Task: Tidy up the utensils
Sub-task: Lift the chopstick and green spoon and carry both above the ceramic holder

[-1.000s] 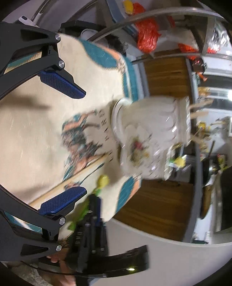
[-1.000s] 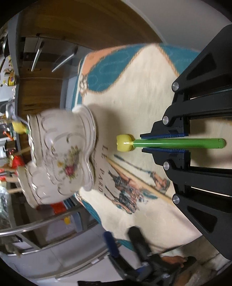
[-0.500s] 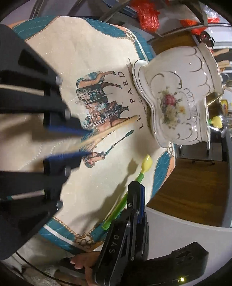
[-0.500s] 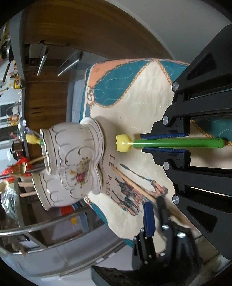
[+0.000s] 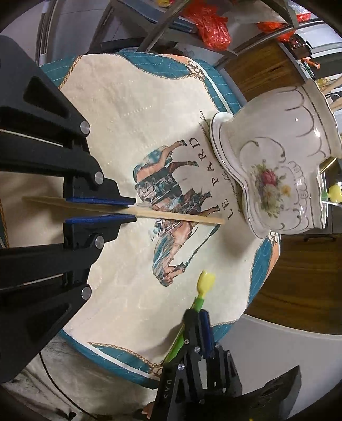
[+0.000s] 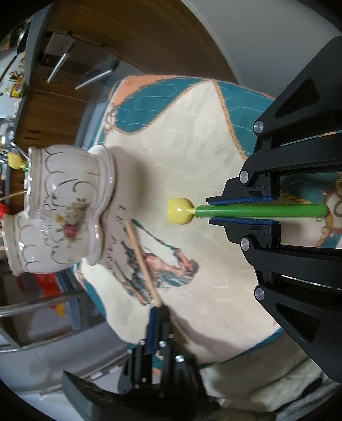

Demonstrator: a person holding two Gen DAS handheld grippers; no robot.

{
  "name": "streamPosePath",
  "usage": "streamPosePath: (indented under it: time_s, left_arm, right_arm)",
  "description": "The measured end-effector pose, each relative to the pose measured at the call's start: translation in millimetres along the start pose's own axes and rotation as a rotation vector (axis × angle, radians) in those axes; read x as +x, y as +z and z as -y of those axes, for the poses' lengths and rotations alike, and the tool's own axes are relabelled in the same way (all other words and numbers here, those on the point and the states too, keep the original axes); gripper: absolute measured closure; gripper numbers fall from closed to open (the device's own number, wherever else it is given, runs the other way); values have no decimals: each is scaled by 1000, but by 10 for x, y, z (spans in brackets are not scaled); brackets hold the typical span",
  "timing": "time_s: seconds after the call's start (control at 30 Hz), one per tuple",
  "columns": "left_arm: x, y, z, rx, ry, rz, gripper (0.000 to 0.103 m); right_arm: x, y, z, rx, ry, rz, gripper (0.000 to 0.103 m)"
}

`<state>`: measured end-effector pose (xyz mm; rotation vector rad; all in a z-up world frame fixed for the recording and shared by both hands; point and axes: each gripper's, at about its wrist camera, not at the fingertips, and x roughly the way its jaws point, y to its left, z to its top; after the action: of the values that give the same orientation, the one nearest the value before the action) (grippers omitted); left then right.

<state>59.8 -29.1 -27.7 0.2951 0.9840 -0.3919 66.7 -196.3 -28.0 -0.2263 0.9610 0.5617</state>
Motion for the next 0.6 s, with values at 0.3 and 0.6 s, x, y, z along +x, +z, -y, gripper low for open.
streamPosePath:
  time_s: [0.3,0.6]
  left_arm:
    - [61,74,-25,-32,-41,12,94]
    - [149,131,-20,-28,-62,55,96]
  right_arm:
    - [27,58,-58,-19,-7,-68,81]
    - [46,70,-135,-45,-25,-30,92]
